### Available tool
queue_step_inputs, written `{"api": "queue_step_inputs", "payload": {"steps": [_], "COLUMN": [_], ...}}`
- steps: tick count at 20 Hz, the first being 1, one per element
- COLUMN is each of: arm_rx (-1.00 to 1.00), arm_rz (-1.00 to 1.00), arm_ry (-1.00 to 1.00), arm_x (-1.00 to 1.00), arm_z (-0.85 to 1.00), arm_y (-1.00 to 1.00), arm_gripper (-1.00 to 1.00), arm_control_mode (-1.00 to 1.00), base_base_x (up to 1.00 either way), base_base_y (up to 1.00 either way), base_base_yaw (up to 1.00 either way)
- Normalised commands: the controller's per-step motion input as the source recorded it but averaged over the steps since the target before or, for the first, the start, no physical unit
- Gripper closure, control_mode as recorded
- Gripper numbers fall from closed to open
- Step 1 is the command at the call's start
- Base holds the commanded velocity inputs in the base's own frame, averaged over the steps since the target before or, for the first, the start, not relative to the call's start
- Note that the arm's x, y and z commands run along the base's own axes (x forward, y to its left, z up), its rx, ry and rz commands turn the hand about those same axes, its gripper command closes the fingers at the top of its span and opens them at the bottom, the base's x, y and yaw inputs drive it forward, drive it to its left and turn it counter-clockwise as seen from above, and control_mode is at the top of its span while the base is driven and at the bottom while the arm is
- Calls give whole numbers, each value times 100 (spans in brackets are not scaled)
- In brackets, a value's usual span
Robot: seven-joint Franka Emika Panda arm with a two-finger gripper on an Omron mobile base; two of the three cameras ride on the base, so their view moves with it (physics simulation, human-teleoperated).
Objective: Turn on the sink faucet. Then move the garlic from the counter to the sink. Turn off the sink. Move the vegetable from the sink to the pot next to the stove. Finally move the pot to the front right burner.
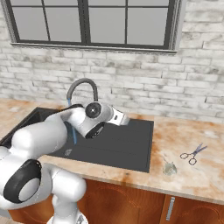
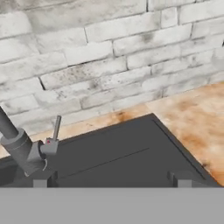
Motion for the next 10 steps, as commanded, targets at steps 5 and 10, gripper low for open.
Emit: {"api": "queue_step_inputs", "payload": {"steps": [5,10], "arm_rx": [-4,1], "arm_rz": [-3,-6], "arm_ry": [37,31], "arm_x": [-16,-32], "arm_z": [98,-8], "arm_y": [-13,-17], "arm_gripper": [-100,-100], "arm_control_mode": [-100,-100], "base_base_x": [0,0], "base_base_y": [0,0], "base_base_yaw": [0,0]}}
